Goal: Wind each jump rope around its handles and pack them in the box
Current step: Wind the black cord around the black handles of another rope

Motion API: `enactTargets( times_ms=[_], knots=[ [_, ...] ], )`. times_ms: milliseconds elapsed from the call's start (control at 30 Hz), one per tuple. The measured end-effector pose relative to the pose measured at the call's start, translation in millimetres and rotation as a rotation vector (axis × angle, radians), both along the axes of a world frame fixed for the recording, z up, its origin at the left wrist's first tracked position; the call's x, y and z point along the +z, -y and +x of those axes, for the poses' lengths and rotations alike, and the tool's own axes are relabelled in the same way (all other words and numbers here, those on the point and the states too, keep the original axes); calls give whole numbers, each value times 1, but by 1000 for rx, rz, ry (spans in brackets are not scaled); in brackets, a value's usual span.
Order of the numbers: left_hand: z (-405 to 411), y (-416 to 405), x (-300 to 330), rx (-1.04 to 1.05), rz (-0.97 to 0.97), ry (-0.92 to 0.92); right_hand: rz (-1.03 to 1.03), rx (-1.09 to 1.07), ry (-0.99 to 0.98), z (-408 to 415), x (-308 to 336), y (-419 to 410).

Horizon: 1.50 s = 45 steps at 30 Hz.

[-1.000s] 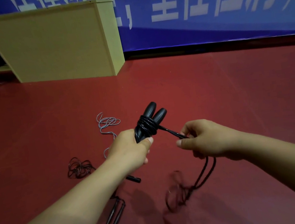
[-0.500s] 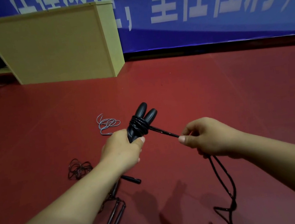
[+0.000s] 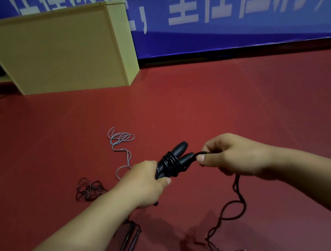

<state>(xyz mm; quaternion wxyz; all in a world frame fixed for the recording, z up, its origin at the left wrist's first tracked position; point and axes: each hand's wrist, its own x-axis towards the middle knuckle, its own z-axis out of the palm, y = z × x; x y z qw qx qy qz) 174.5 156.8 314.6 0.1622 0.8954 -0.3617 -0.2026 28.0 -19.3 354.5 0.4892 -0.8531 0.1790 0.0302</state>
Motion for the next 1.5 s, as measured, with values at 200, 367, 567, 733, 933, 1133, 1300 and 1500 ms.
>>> enactTargets(
  times_ms=[200, 367, 567, 733, 933, 1133, 1300, 1500],
  knots=[
    [-21, 6, 14, -335, -48, -59, -161, -54, 171, -2, -2, 4],
    [-27, 6, 19, -467, -66, -102, -293, -111, 249, -5, 2, 12],
    [-34, 5, 25, -552, -89, -150, -149, -115, 268, -8, 3, 17],
    [-37, 4, 27, -559, -77, -216, -114, -103, 240, -7, 5, 16],
    [-39, 2, 29, -555, -77, -313, -118, -84, 231, -7, 4, 15],
    [-39, -1, 35, -545, -232, -537, 143, -126, 223, -9, 9, 16],
    [-36, 0, 38, -500, -404, -662, 328, -145, 203, -8, 11, 16],
    [-36, 6, 37, -282, -602, -630, 328, -166, 177, -3, 9, 14]
  ],
)
